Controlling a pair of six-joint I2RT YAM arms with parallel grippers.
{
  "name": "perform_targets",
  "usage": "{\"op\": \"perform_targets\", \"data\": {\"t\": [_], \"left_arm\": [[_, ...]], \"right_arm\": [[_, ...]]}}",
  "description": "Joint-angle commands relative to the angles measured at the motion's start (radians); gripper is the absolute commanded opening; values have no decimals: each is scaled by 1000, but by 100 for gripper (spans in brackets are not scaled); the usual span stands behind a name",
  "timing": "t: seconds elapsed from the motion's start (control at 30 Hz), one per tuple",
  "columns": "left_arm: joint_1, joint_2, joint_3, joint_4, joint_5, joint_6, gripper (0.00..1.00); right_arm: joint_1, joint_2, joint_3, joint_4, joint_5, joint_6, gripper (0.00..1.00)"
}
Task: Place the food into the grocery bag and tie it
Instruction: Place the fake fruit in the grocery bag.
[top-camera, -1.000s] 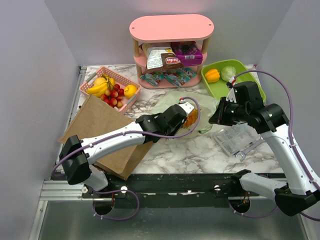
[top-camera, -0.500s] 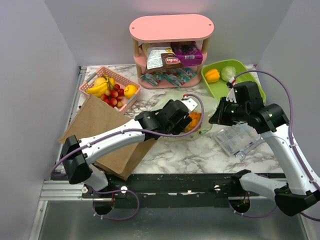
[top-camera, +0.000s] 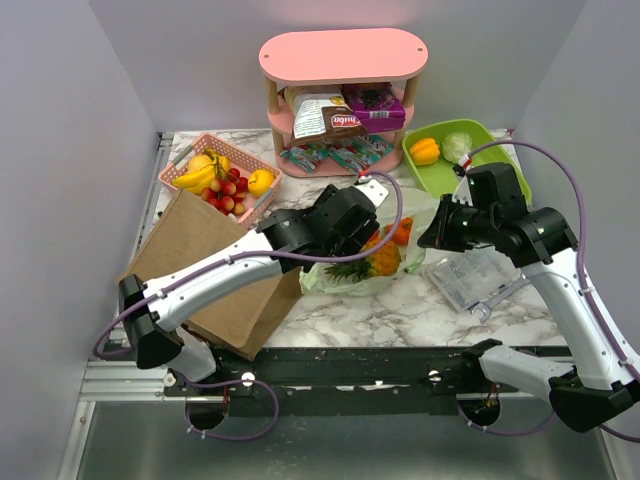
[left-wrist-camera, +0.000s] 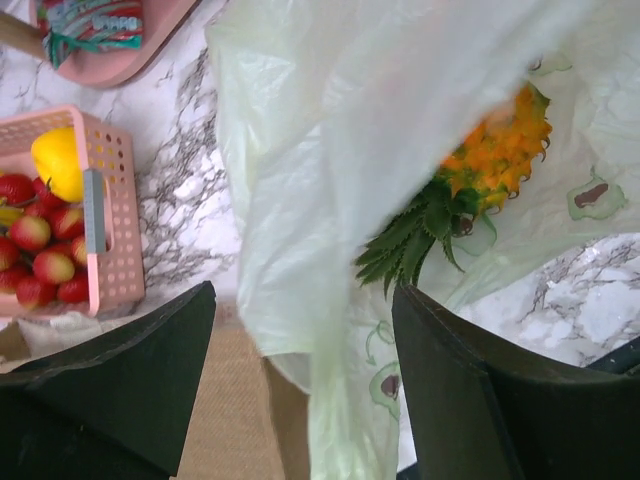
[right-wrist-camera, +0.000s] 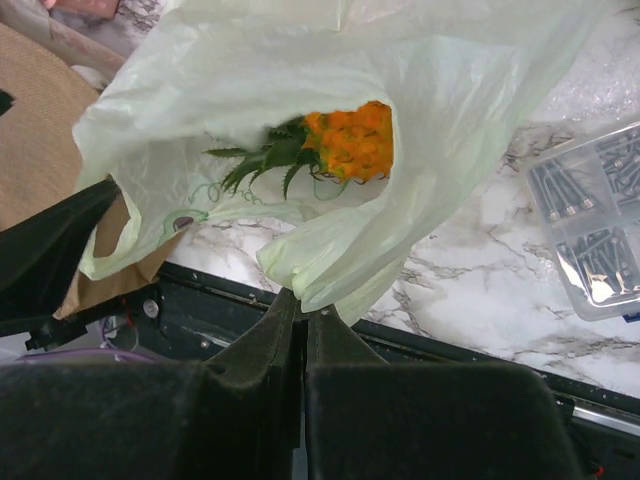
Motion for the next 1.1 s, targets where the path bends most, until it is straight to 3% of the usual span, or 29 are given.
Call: {"op": "perform_targets", "data": {"t": [0.0, 0.17, 0.33, 0.57, 0.87, 1.0, 1.07], "left_arm": [[-28, -76, 74, -225, -80, -108, 73], [-38, -166, 61, -357, -59, -260, 72], [-43, -282, -106, -363, 3, -402, 72], [-43, -455, -393, -90, 187, -444, 73], [-43, -469, -500, 76, 231, -462, 73], [-43, -453, -524, 103, 228, -468, 64], [-43, -437, -526, 99, 221, -468, 49]], "right_arm": [[3, -6, -18, 14, -8, -13, 1], [4, -4, -17, 21, -20, -7, 1], [4, -8, -20, 23, -21, -4, 1], [4, 3, -12, 32, -50, 1, 1], [5, -4, -12, 27, -55, 6, 1], [5, -7, -12, 25, -54, 6, 1], [4, -5, -13, 23, -55, 5, 1]]}}
